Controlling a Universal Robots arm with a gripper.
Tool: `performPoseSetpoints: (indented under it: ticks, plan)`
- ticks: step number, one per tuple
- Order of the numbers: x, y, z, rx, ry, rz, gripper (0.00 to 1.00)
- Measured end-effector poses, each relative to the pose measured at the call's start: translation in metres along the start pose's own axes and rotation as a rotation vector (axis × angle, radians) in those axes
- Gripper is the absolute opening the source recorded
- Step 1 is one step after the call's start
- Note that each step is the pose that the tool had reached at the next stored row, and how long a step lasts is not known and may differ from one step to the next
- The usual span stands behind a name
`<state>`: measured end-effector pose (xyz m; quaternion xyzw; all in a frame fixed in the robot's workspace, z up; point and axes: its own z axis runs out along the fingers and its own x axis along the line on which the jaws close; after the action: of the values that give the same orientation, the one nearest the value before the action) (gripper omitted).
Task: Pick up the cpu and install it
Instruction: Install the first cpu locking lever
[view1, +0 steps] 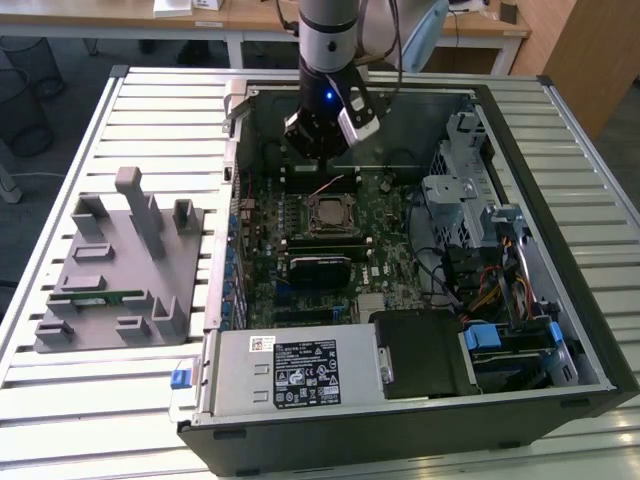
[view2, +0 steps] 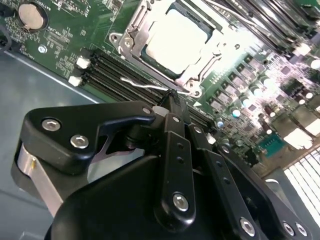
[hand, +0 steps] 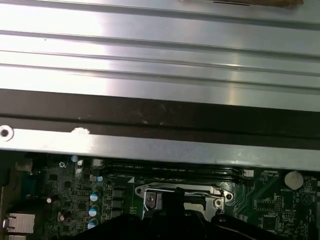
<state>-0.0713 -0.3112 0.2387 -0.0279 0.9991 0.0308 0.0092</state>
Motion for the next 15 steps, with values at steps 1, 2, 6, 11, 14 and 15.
performPoseSetpoints:
  ticks: [1, 2, 6, 11, 14, 15]
  plan:
    - [-0.0009, -0.0001, 0.0015, -0.0001, -0.0001, 0.0, 0.11]
    - [-0.0017, -0.0003, 0.003, -0.0001, -0.0001, 0.0, 0.11]
    - [-0.0045, -0.0008, 0.0091, 0.0, 0.0, 0.0, 0.11]
    - [-0.0089, -0.0015, 0.0158, 0.0, 0.0, 0.0, 0.11]
    - [-0.0125, -0.0018, 0.0186, -0.0001, 0.0003, 0.0, 0.11]
    - [-0.0137, -0.0018, 0.0193, -0.0001, 0.0005, 0.0, 0.11]
